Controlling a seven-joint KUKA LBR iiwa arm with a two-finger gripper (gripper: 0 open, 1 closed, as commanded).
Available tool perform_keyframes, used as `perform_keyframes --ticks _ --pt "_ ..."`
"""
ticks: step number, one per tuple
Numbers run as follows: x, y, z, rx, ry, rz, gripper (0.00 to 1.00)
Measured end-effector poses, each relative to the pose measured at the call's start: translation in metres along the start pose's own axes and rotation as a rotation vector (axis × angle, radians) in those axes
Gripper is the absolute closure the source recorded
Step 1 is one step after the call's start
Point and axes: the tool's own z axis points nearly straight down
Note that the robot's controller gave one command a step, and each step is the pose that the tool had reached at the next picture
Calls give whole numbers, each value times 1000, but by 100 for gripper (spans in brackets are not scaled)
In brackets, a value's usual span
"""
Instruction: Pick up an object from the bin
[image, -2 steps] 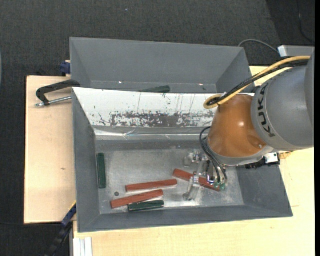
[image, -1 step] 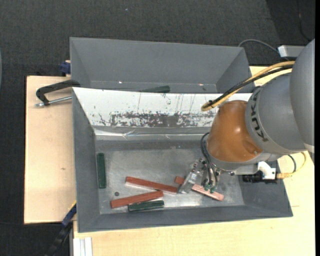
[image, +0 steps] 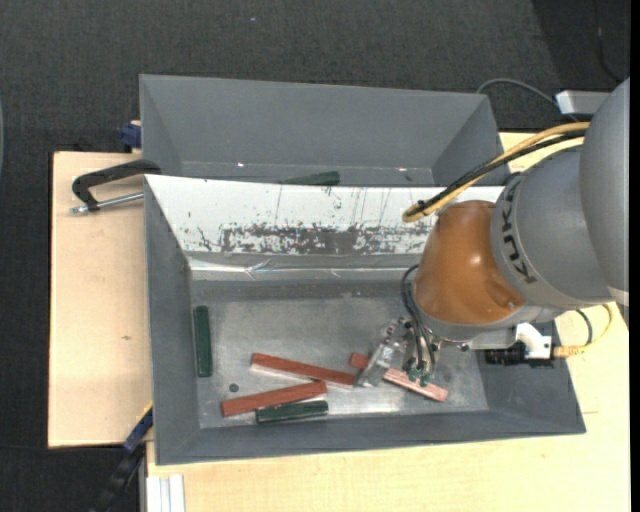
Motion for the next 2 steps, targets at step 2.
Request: perform_keyframes --ticks 2 --pt "1 0 -4 1 3 0 100"
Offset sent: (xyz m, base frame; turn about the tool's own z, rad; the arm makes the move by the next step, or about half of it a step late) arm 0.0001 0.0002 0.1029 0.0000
